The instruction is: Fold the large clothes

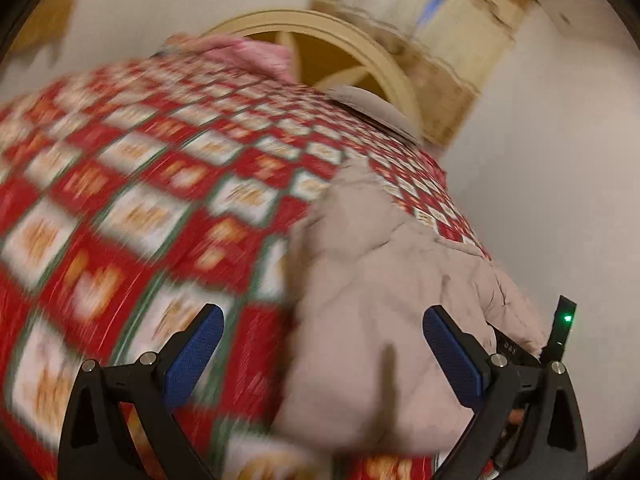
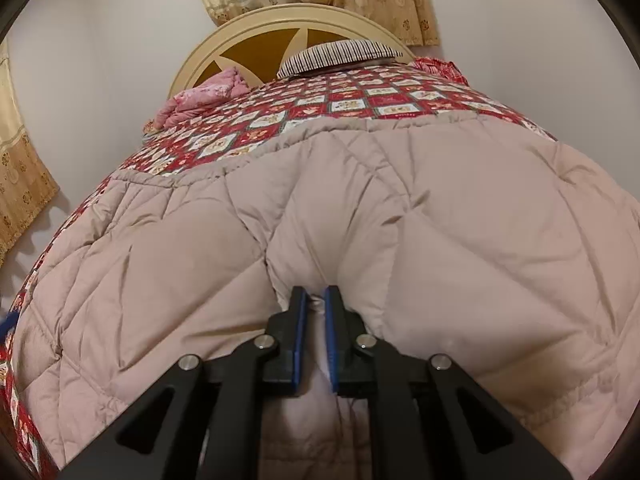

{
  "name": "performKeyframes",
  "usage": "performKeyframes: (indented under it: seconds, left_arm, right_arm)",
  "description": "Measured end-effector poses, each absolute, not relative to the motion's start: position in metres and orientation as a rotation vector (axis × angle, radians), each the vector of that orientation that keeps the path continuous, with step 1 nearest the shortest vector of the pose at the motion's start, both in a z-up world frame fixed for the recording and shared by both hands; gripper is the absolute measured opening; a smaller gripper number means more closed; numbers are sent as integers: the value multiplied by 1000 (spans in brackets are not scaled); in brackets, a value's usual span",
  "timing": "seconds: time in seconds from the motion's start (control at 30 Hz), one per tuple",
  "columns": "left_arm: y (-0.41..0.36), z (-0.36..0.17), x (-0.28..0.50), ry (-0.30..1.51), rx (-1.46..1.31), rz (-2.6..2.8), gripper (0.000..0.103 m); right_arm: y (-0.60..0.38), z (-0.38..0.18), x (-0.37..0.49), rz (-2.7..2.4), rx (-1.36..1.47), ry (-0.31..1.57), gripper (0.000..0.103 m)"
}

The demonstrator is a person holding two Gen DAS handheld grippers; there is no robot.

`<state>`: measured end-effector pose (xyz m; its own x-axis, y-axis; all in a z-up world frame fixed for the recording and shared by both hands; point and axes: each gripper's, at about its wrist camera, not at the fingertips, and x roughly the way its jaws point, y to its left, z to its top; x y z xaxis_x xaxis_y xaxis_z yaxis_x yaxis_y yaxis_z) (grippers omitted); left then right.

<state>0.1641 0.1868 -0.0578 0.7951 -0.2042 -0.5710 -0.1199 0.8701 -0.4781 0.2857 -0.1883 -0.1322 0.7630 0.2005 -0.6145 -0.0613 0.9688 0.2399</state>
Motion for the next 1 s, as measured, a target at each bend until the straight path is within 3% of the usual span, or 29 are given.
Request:
performKeyframes:
  seconds: [0.3,0.47,0.67,1.0]
  left_arm:
    - [163,-92,123,661,-791,-114,100]
    - [141,-113,147,714,-832,-134,100]
    - [149,-113,185,633,-954,-88,100]
    - [141,-113,185,521,-908,-124,99]
  right_arm:
    - [-186,-131,283,132,196,683,11]
    - [-186,-131,283,130,194,683,11]
    - [-186,-131,282,130,196,683,11]
    - [-184,-130,283,120,181,689,11]
